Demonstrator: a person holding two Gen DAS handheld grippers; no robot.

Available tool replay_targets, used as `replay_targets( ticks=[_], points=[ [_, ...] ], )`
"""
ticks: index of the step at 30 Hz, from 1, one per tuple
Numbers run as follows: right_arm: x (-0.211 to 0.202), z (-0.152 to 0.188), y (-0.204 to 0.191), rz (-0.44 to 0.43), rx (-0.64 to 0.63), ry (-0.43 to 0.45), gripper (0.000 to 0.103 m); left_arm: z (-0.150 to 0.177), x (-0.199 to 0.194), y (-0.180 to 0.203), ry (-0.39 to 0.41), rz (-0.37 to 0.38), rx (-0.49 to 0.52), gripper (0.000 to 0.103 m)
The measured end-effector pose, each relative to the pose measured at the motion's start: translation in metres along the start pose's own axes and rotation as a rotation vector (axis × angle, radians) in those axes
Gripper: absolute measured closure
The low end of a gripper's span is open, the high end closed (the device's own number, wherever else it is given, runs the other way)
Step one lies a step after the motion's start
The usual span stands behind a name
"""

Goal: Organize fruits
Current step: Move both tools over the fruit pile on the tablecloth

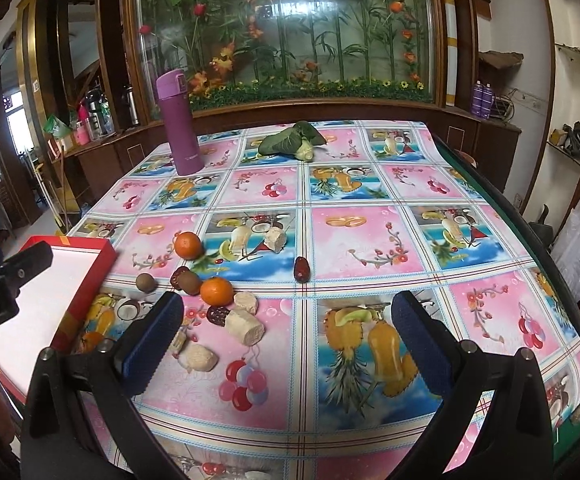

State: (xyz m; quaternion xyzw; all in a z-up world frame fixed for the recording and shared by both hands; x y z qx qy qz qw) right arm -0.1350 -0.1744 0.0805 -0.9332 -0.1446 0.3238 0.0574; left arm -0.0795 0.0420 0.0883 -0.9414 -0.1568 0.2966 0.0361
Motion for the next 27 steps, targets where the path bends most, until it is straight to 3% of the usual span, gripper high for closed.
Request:
replay_targets(
  ticks=[8,16,20,23,27],
  points=[
    [-0.003,0.001,-0.008,-0.006,-0.005,0.002,0.000,0.004,-0.007,-0.005,0.027,-0.096,0.058,0.000],
    [-0.005,0.006,-0.014,0.002,-0.042,-0.015,0.000,0.012,-0.008,-0.032,-0.049,-0.010,0.026,0.000],
    [-0.006,0.016,-0.010,0.009,-0.078,-0.040,0.000,0.022,-0.005,-0.062,-0.073,-0.018,0.006,0.000],
    [-0.003,0.026,-0.007,0.002,-0.100,-0.073,0.000,0.032,-0.004,-0.080,-0.083,-0.063,0.022,0.000],
    [0.006,0.038,-0.008,-0.037,-0.120,-0.124,0.000,0.044,-0.003,-0.088,-0.071,-0.072,0.048,0.000]
  ],
)
Point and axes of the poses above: each gripper's, at about its wrist camera, not at the fingertips, and x roughly the way its jaws point, y to its right, z to its underside, the point moved 1 cm from there along x, roughly the way its jaws point, and after that the axes turned 11 degrees about -z, right-handed, at the moved point
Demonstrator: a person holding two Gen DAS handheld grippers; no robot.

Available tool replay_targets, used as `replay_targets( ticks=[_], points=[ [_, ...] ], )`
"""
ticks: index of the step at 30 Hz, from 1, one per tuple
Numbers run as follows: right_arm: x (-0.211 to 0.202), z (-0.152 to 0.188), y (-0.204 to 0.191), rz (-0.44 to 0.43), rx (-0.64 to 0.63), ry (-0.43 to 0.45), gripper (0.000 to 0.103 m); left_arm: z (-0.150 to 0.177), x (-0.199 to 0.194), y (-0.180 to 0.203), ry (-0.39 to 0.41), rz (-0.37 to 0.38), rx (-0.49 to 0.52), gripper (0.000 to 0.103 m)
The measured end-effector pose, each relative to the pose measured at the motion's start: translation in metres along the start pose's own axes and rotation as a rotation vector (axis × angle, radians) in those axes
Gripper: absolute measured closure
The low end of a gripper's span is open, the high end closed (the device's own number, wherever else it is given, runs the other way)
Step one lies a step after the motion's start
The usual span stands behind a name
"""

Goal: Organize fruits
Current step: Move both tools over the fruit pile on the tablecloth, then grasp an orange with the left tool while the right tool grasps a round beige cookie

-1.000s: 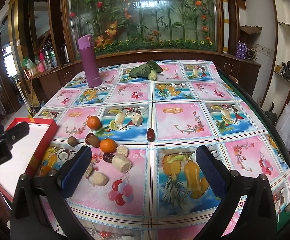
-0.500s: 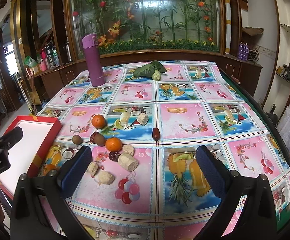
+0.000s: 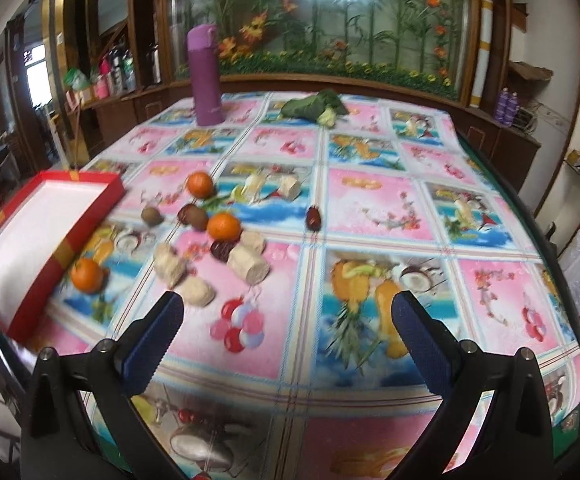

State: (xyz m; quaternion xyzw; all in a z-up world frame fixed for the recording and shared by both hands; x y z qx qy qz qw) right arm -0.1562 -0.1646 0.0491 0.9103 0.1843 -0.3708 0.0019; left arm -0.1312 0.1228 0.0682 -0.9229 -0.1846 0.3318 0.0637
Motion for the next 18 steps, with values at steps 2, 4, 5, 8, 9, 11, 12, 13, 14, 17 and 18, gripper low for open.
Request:
replay_targets(
  ticks=[2,4,5,8,9,11,12,13,14,17,18],
  points=[
    [0.005,0.002,-0.003,-0.019,-0.012,-0.018,0.000,0.003,0.001,0.005,0.000,0.029,0.019,0.000],
    [0.010,0.002,-0.009,-0.049,-0.022,-0.036,0.001,0.003,0.002,0.012,0.002,0.060,0.029,0.000],
    [0.012,0.002,-0.013,-0.066,-0.030,-0.043,0.002,0.003,0.001,0.015,0.007,0.063,0.036,0.000],
    [0.018,0.001,-0.023,-0.117,-0.056,-0.059,0.008,0.006,0.000,0.023,0.019,0.101,0.061,0.000],
    [0.022,0.000,-0.027,-0.131,-0.060,-0.065,0.012,0.008,0.000,0.024,0.017,0.117,0.060,0.000],
    [0.031,-0.001,-0.032,-0.156,-0.058,-0.089,0.020,0.010,0.001,0.027,0.007,0.139,0.064,0.000],
    [0.036,-0.002,-0.033,-0.161,-0.052,-0.102,0.025,0.011,0.001,0.027,0.007,0.140,0.066,0.000],
    [0.044,-0.003,-0.033,-0.159,-0.040,-0.118,0.030,0.011,0.001,0.028,0.008,0.138,0.071,0.000],
    [0.051,-0.004,-0.031,-0.155,-0.026,-0.135,0.031,0.012,0.001,0.029,0.011,0.139,0.068,0.001],
    [0.065,-0.005,-0.028,-0.178,0.017,-0.179,0.043,0.012,0.000,0.028,0.017,0.154,0.072,0.001],
    [0.070,-0.005,-0.027,-0.193,0.034,-0.196,0.046,0.011,0.000,0.028,0.019,0.160,0.075,0.001]
  ],
)
Point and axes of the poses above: each gripper's, at about its wrist camera, not at the fingertips, and x roughly the way its jaws point, y to its right, z to its underside, the point moved 1 cm from there along x, roughly the way its jaws point, and after that the axes turned 11 degrees about -z, right-handed, at the moved point
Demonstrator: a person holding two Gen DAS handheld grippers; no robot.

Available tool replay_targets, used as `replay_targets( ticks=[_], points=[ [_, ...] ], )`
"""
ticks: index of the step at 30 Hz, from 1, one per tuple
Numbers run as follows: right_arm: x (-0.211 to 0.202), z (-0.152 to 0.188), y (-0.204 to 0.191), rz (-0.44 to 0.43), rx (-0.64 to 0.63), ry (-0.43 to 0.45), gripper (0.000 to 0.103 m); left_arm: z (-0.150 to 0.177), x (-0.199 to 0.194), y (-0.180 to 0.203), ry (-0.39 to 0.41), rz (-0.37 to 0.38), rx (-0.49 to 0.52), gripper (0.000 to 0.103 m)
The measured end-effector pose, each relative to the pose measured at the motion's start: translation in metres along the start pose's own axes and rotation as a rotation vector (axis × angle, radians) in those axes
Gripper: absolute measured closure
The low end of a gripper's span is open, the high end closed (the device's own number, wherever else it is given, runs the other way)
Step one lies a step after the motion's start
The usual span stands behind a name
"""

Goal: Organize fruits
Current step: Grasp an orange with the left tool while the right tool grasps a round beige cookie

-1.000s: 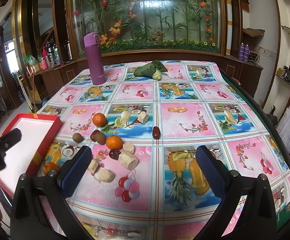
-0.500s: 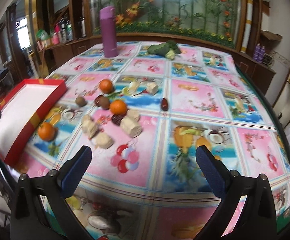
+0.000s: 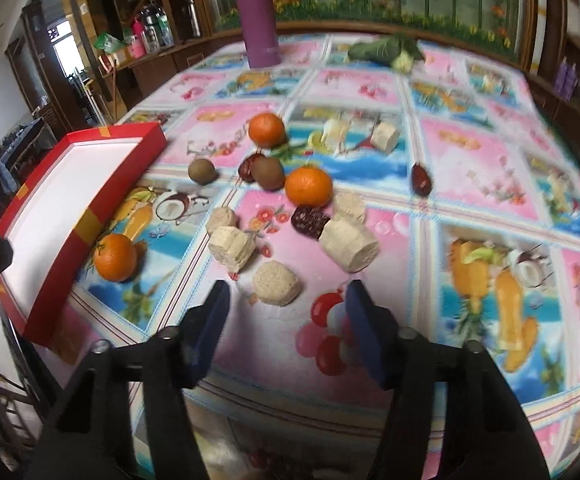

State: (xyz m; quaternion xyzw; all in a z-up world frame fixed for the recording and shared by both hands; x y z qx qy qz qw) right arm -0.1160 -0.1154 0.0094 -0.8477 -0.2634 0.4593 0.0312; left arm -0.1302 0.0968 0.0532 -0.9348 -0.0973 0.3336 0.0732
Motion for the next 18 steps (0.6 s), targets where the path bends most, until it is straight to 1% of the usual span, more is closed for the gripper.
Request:
replay_targets(
  ticks=[2,4,6,7,9,11,12,13,14,16,18],
  points=[
    [0.002,-0.004,0.001,-0.002,0.014,0.001,0.047,-0.001,0.000,0.002,0.004,0.011,0.006,0.003],
    [0.007,-0.006,-0.001,0.030,0.001,-0.016,0.052,-0.003,0.002,0.005,0.001,0.023,0.020,0.005],
    [0.009,-0.007,-0.005,0.058,-0.022,-0.026,0.056,-0.005,0.006,0.011,-0.016,0.044,0.035,0.010],
    [0.010,-0.006,-0.008,0.085,-0.038,-0.032,0.058,-0.006,0.008,0.014,-0.024,0.055,0.042,0.014],
    [0.011,-0.007,-0.008,0.111,-0.052,-0.037,0.063,-0.007,0.011,0.022,-0.033,0.077,0.064,0.015],
    [0.009,-0.008,-0.005,0.111,-0.042,-0.034,0.068,-0.009,0.015,0.033,-0.043,0.082,0.103,0.016],
    [0.008,-0.008,-0.003,0.113,-0.035,-0.031,0.074,-0.010,0.017,0.040,-0.051,0.088,0.128,0.016],
    [0.007,-0.008,0.000,0.109,-0.022,-0.027,0.075,-0.010,0.019,0.046,-0.061,0.100,0.147,0.018],
    [0.005,-0.008,0.003,0.092,-0.012,-0.023,0.075,-0.010,0.020,0.050,-0.070,0.112,0.159,0.022],
    [0.003,-0.008,0.009,0.050,0.020,-0.011,0.075,-0.011,0.025,0.060,-0.094,0.140,0.180,0.025],
    [0.002,-0.008,0.010,0.038,0.030,-0.007,0.075,-0.012,0.032,0.072,-0.106,0.149,0.214,0.026]
  ],
)
Point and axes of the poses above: each gripper's, at about its wrist camera, not at the fingertips, and x roughly the way its jaws point, y to its right, z to its underside, the point moved 1 cm from there along x, roughly the way its jaws point, and after that the axes turned 11 degrees about -z, right-handed, at the moved point
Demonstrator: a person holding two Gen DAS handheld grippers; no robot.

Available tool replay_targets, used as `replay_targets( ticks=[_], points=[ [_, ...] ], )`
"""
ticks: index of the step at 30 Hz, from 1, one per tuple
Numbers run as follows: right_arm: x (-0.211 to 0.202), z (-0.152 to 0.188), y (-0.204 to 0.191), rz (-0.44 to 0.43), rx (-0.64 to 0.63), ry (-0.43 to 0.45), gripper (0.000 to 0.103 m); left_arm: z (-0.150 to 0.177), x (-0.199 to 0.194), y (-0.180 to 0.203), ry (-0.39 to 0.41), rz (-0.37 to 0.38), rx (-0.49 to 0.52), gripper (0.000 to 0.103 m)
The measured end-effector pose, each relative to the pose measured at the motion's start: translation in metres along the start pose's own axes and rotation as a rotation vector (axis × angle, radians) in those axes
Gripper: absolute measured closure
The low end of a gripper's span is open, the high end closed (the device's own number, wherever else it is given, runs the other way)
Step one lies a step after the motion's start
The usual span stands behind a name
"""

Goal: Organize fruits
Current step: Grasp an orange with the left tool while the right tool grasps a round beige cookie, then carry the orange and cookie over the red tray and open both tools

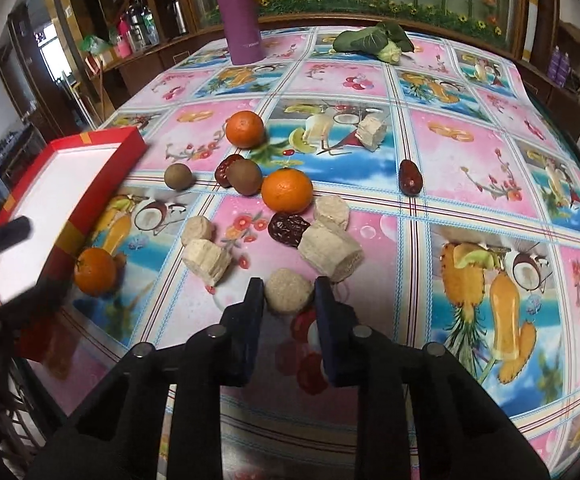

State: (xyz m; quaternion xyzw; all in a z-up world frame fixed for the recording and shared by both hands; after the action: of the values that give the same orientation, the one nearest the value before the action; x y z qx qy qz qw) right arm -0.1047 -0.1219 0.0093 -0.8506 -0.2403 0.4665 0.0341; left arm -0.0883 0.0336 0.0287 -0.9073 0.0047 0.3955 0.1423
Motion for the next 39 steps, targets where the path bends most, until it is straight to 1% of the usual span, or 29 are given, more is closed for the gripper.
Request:
replay_targets(
  ticks=[1,2,4,5,10,12,14,15,19,20,21,25,28,32,34,35,37,39],
  points=[
    [-0.001,0.001,0.000,0.006,0.000,0.001,0.075,-0.001,0.003,0.002,-0.007,-0.004,0.010,0.028],
    [-0.002,0.001,0.000,0.008,-0.001,0.002,0.075,-0.002,0.008,0.003,-0.021,-0.009,0.017,0.032],
    [-0.004,0.003,0.002,0.007,-0.001,0.004,0.075,-0.003,0.015,0.003,-0.053,0.015,0.018,0.036],
    [-0.006,0.004,0.003,0.007,0.000,0.005,0.075,-0.002,0.018,0.002,-0.066,0.030,0.014,0.036],
    [-0.017,0.008,0.014,-0.005,0.034,0.025,0.075,0.005,0.029,0.000,-0.095,0.056,0.017,0.037],
    [-0.021,0.007,0.015,-0.003,0.037,0.037,0.075,0.007,0.035,-0.002,-0.114,0.059,0.010,0.043],
    [-0.023,0.006,0.016,-0.002,0.038,0.044,0.075,0.010,0.042,-0.004,-0.138,0.085,-0.004,0.058],
    [-0.023,0.007,0.016,-0.003,0.038,0.044,0.076,0.011,0.042,-0.004,-0.135,0.109,-0.012,0.060],
    [-0.019,0.008,0.013,-0.013,0.039,0.034,0.075,0.009,0.044,-0.004,-0.134,0.119,-0.026,0.062],
    [-0.019,0.009,0.012,-0.014,0.038,0.032,0.075,0.009,0.043,-0.003,-0.132,0.123,-0.028,0.066],
    [-0.018,0.010,0.011,-0.015,0.037,0.031,0.076,0.009,0.044,-0.003,-0.131,0.127,-0.031,0.068],
    [-0.021,0.010,0.007,-0.012,0.028,0.035,0.075,0.009,0.043,-0.002,-0.127,0.130,-0.040,0.068],
    [-0.025,0.007,0.001,-0.012,0.015,0.048,0.075,0.008,0.035,-0.004,-0.105,0.133,-0.046,0.068],
    [-0.028,0.001,-0.014,-0.025,-0.006,0.058,0.075,0.004,0.004,-0.012,-0.020,0.122,-0.055,0.068],
    [-0.027,-0.004,-0.028,-0.049,-0.025,0.062,0.075,0.003,-0.012,-0.023,0.022,0.098,-0.073,0.068],
    [-0.026,-0.005,-0.033,-0.057,-0.032,0.063,0.075,0.002,-0.019,-0.032,0.038,0.072,-0.091,0.068],
    [-0.021,-0.010,-0.052,-0.085,-0.058,0.059,0.075,0.005,-0.028,-0.051,0.056,0.042,-0.138,0.068],
    [-0.015,-0.013,-0.070,-0.116,-0.077,0.046,0.075,0.010,-0.033,-0.077,0.063,-0.005,-0.195,0.068]
  ],
)
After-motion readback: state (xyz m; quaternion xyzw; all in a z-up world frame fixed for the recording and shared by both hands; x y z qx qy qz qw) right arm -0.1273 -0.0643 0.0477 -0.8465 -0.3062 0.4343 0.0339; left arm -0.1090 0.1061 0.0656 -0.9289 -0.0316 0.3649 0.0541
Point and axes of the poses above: each gripper's, at about its wrist camera, not at the fingertips, and x roughly the way its jaws point, y to its right, z to its underside, the point moved 1 cm from there along x, roughly the way its jaws point, and after that the axes turned 11 degrees about -z, right-handed, at the moved point
